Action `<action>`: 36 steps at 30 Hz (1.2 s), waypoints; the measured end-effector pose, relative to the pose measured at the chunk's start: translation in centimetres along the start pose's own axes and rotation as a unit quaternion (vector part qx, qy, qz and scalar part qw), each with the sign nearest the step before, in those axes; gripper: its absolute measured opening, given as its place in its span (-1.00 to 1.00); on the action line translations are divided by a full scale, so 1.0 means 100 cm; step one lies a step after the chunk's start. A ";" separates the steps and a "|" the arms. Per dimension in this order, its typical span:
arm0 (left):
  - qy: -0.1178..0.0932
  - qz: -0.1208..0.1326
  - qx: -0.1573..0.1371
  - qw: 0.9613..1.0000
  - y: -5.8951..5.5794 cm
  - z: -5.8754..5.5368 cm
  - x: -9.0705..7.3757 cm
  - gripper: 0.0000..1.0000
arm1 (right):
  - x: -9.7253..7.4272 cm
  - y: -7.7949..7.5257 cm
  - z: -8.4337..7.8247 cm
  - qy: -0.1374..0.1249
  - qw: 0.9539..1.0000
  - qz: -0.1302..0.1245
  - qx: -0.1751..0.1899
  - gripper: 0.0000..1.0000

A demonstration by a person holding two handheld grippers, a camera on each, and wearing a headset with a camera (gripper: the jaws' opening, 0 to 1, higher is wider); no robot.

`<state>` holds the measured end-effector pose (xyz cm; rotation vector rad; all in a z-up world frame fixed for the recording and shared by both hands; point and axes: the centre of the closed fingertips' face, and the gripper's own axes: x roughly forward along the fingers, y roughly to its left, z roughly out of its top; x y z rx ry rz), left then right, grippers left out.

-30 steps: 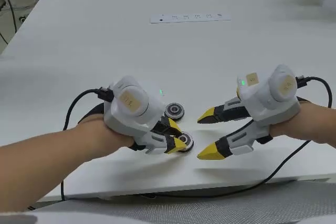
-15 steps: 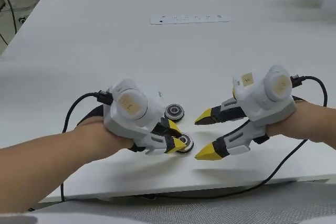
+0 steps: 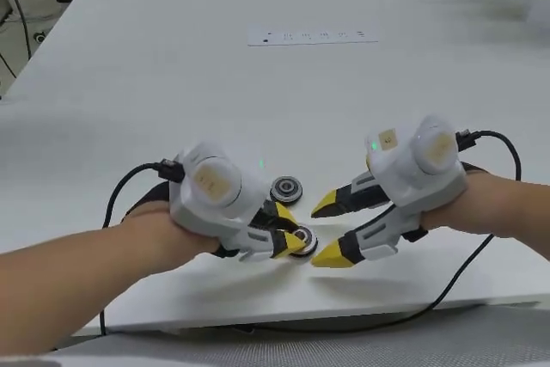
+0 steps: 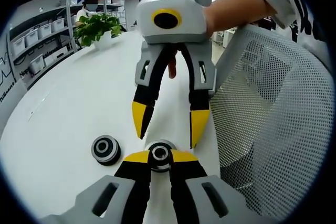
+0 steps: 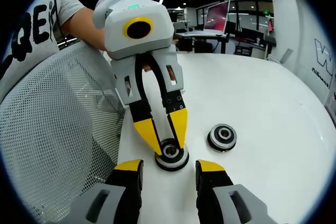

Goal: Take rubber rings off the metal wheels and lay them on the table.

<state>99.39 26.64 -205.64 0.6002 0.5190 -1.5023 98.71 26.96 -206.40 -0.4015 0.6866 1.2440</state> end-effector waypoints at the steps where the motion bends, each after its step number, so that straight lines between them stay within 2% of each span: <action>1: 0.000 0.000 0.000 1.000 0.000 0.000 0.000 -0.82 | 0.001 0.000 0.000 0.001 1.000 0.001 0.001 -0.26; 7: -0.002 0.001 -0.002 1.000 0.000 0.000 0.000 -0.83 | 0.007 -0.001 -0.004 0.006 1.000 -0.002 0.016 -0.35; 16: -0.004 0.003 -0.004 1.000 -0.001 0.000 0.000 -0.83 | 0.010 -0.001 -0.001 -0.012 0.999 -0.005 0.050 -0.43; 19: -0.003 0.003 -0.003 1.000 0.000 0.000 0.000 -0.83 | 0.010 -0.003 -0.001 -0.014 0.998 -0.012 0.060 -0.48; 23: -0.003 0.004 -0.002 1.000 -0.001 0.000 0.000 -0.83 | 0.009 -0.002 -0.003 -0.014 0.997 -0.008 0.075 -0.52; 31: -0.003 0.005 -0.002 1.000 0.000 0.000 0.001 -0.83 | 0.006 -0.002 -0.007 -0.010 0.998 -0.012 0.069 -0.62; 36: -0.003 0.006 -0.002 1.000 0.000 0.000 0.000 -0.83 | 0.003 -0.003 -0.012 0.001 0.998 -0.017 0.058 -0.79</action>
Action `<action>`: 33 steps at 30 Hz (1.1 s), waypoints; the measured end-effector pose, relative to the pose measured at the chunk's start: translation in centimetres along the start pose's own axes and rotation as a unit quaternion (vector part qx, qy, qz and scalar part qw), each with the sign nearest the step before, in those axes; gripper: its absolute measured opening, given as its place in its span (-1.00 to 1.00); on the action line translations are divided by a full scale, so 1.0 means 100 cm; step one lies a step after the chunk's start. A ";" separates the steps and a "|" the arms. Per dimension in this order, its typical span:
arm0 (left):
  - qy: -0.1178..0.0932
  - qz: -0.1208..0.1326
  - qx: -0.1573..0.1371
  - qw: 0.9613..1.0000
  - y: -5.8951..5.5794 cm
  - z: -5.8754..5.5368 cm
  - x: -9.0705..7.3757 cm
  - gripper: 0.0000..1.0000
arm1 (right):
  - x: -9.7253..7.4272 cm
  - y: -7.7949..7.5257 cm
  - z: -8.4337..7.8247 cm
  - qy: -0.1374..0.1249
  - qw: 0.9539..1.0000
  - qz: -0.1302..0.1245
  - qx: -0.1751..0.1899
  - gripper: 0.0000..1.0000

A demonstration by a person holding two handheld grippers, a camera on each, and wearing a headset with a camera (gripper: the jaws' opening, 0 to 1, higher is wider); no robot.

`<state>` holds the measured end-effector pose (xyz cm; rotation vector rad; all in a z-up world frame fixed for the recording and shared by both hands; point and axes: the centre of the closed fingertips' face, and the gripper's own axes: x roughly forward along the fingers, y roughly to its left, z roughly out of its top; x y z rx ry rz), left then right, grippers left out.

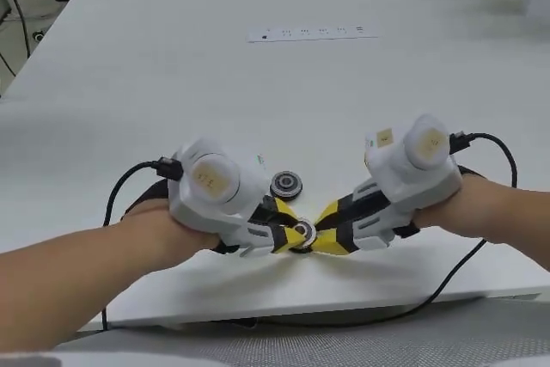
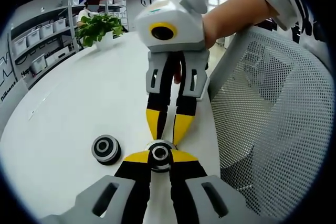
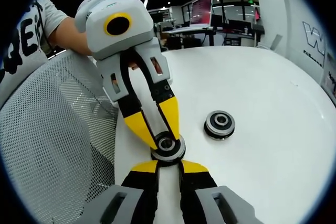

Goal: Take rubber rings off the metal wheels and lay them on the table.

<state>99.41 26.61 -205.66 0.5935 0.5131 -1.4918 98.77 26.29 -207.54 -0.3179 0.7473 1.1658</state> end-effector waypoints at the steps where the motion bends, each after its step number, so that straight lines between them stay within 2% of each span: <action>1: 0.000 0.000 -0.001 1.000 0.000 0.000 0.000 -0.83 | 0.000 0.000 0.001 -0.003 1.000 0.000 0.001 -0.80; 5: -0.001 0.000 -0.001 1.000 0.000 0.000 0.000 -0.83 | 0.000 0.000 0.001 -0.002 1.000 -0.001 0.000 -0.81; 9: 0.000 0.001 0.000 1.000 0.000 0.000 0.000 -0.83 | 0.000 0.000 -0.001 0.001 1.000 -0.003 0.001 -0.94; 16: 0.001 0.003 0.000 1.000 0.001 0.000 0.000 -0.83 | -0.001 -0.003 -0.001 0.007 1.000 -0.011 0.001 -1.00; 25: 0.002 0.005 -0.002 1.000 0.001 0.000 0.000 -0.83 | -0.007 -0.007 0.001 -0.007 0.999 -0.014 0.048 -1.00; 30: 0.002 0.006 -0.003 1.000 0.001 0.000 0.000 -0.83 | -0.009 -0.011 0.003 -0.022 0.996 -0.017 0.085 -1.00; 33: 0.003 0.007 -0.002 1.000 0.001 0.000 0.000 -0.83 | -0.010 -0.010 0.010 -0.039 0.994 -0.017 0.100 -1.00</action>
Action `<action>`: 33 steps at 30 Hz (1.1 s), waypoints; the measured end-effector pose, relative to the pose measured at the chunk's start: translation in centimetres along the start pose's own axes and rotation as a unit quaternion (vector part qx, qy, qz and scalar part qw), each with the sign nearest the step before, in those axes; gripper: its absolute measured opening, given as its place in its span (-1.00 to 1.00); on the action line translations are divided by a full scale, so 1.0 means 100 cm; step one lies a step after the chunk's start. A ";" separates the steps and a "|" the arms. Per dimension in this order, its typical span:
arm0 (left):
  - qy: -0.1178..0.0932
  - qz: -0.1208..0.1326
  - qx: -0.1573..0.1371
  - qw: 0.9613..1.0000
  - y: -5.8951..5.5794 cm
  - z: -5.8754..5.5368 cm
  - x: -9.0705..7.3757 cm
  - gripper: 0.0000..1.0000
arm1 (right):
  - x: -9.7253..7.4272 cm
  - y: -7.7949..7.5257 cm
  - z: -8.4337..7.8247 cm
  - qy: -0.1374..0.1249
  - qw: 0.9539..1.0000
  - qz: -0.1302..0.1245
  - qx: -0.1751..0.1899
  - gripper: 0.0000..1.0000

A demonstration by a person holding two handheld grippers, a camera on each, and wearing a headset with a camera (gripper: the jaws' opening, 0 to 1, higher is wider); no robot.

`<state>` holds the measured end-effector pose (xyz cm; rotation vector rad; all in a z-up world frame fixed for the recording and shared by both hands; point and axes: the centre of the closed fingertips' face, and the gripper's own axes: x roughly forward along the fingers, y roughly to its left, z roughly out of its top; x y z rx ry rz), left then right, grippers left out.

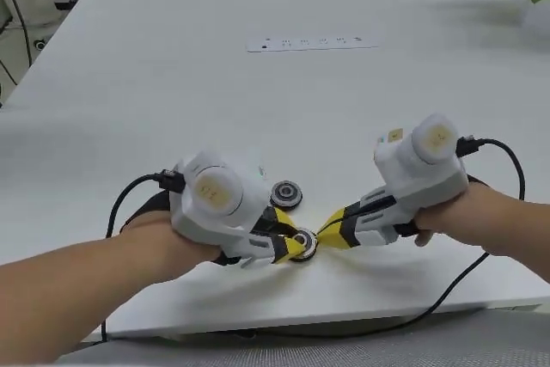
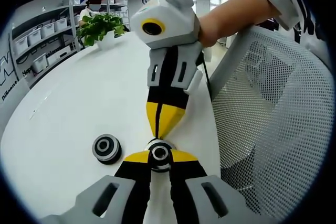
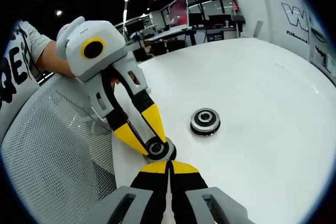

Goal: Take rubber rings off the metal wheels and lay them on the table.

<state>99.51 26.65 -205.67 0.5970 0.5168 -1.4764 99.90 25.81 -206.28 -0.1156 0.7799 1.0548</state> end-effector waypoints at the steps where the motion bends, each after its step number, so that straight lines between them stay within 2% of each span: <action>1: 0.000 0.000 0.000 1.000 0.000 0.000 0.000 -0.83 | 0.000 0.000 0.000 0.000 1.000 0.000 0.001 -1.00; 6: 0.003 0.002 0.001 1.000 0.000 0.000 0.000 -0.83 | 0.000 0.004 0.002 -0.005 1.000 0.002 0.009 -1.00; 9: 0.005 0.003 0.000 1.000 0.000 0.000 0.000 -0.83 | 0.000 0.007 0.004 -0.008 1.000 0.004 0.002 -1.00; 33: 0.007 0.001 -0.002 1.000 -0.001 0.000 0.000 -0.84 | 0.003 0.009 0.006 -0.007 1.000 0.011 -0.011 -1.00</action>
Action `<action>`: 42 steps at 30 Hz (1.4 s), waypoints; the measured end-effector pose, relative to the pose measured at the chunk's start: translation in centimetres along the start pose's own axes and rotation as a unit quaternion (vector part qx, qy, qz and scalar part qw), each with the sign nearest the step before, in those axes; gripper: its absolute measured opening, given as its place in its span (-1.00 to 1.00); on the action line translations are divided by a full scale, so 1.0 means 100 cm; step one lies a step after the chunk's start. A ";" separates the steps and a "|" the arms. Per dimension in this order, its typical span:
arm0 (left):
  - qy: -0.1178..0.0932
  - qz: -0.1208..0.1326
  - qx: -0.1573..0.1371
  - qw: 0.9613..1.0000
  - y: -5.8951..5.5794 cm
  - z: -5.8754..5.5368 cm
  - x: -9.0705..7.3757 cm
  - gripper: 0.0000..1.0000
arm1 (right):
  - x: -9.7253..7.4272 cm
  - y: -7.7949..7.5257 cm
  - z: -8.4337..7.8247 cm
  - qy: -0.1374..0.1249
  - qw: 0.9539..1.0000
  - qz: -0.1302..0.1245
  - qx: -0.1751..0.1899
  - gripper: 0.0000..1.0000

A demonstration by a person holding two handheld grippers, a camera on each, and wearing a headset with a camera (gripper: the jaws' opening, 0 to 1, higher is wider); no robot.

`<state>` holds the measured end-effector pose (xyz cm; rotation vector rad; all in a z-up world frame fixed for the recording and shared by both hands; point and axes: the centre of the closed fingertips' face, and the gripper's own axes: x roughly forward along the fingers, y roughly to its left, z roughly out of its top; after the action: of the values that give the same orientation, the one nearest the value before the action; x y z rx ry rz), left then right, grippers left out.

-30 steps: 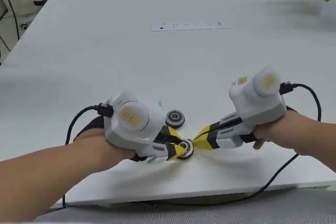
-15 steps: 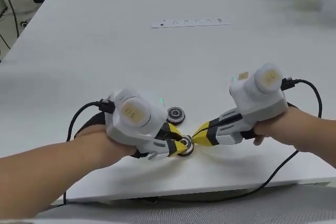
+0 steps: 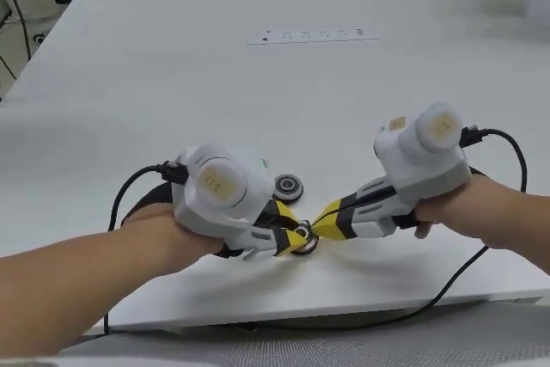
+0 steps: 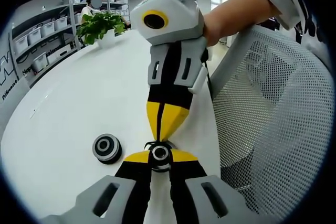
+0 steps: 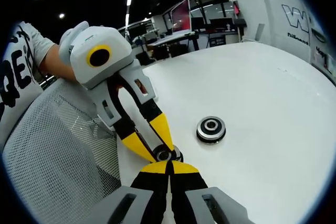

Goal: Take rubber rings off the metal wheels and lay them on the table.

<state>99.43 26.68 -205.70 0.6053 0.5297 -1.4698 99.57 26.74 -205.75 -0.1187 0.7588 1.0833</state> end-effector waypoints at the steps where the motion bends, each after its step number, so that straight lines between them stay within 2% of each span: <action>1: 0.000 0.000 0.001 1.000 0.000 0.000 0.000 -0.84 | 0.000 0.000 0.000 0.000 1.000 0.000 0.000 -1.00; 18: 0.000 0.001 0.003 1.000 0.000 0.000 0.000 -0.84 | 0.004 0.010 0.004 0.002 1.000 0.005 -0.019 -1.00; 21: 0.000 0.001 0.003 1.000 -0.001 0.000 0.000 -0.84 | 0.005 0.013 0.008 -0.007 1.000 0.012 -0.014 -1.00; 24: 0.000 0.001 0.003 1.000 0.000 0.000 0.000 -0.84 | 0.008 0.019 0.011 -0.010 0.999 0.024 -0.026 -1.00; 25: 0.000 0.001 0.003 1.000 -0.001 0.000 0.000 -0.84 | 0.008 0.017 0.011 -0.010 0.999 0.016 -0.034 -1.00; 42: -0.002 -0.002 0.003 1.000 0.001 0.001 0.000 -0.83 | 0.001 0.004 0.005 -0.014 0.999 0.014 -0.040 -1.00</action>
<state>99.52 26.57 -205.64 0.6062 0.5236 -1.4764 99.55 27.26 -205.32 -0.1613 0.6940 1.1411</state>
